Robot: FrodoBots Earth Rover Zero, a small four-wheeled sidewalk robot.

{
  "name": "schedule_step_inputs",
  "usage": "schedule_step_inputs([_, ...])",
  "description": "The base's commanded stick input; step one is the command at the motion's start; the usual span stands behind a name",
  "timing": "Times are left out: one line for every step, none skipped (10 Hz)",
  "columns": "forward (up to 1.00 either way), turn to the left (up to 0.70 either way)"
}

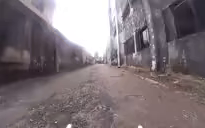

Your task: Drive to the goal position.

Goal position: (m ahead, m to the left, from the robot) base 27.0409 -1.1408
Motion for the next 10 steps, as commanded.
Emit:
schedule_step_inputs([0.7,0.0])
schedule_step_inputs([0.7,0.0])
schedule_step_inputs([0.7,0.0])
schedule_step_inputs([0.7,0.0])
schedule_step_inputs([0.7,0.0])
schedule_step_inputs([0.7,0.0])
schedule_step_inputs([0.7,0.0])
schedule_step_inputs([0.7,0.0])
schedule_step_inputs([0.7,0.0])
schedule_step_inputs([0.7,0.0])
